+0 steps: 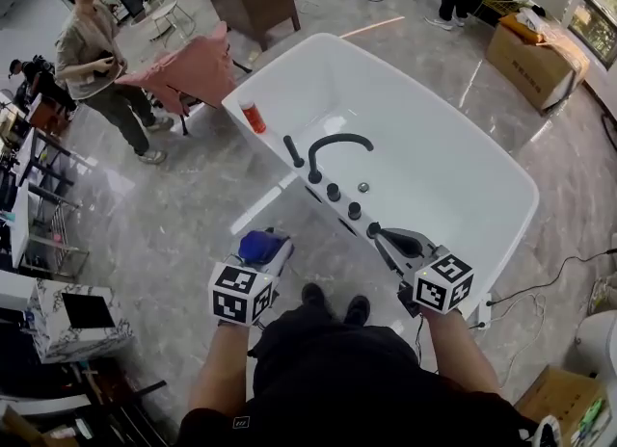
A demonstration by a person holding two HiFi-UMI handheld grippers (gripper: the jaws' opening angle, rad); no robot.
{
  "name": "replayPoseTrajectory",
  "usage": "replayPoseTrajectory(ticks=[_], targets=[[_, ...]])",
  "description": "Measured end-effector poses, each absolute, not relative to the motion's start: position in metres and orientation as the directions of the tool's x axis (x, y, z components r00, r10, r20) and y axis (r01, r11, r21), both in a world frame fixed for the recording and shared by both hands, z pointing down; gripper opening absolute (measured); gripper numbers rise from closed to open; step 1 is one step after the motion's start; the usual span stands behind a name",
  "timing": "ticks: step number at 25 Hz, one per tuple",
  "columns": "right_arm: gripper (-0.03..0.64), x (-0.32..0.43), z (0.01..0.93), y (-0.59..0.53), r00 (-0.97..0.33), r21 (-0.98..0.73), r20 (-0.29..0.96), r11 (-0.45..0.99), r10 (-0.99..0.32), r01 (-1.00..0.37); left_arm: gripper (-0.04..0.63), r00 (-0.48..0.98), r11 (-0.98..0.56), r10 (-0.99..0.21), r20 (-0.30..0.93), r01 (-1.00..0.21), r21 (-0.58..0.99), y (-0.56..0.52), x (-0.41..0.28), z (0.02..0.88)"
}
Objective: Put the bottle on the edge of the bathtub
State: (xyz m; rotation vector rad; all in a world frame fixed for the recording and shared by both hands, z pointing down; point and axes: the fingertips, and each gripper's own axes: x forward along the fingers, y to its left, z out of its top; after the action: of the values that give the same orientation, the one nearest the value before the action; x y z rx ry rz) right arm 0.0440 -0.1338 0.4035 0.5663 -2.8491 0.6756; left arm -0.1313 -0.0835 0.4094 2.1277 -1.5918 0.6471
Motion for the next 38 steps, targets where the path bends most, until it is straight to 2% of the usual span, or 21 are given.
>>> replayPoseTrajectory(ticks=[21,38], targets=[[0.012,-0.002,0.456,-0.210,-0.835,-0.379,0.405,0.763,-0.372,-0.523,0.158,0.405,-0.466,-0.679,0.612,-0.882,0.066,-0.209,-0.129,0.483],[0.012,-0.007,0.526,-0.223,-0.791,-0.436,0.489,0.681,-0.369,-0.588,0.160,0.457,-0.547,-0.561,0.690,-0.830,0.105,-0.279,-0.100,0.608]])
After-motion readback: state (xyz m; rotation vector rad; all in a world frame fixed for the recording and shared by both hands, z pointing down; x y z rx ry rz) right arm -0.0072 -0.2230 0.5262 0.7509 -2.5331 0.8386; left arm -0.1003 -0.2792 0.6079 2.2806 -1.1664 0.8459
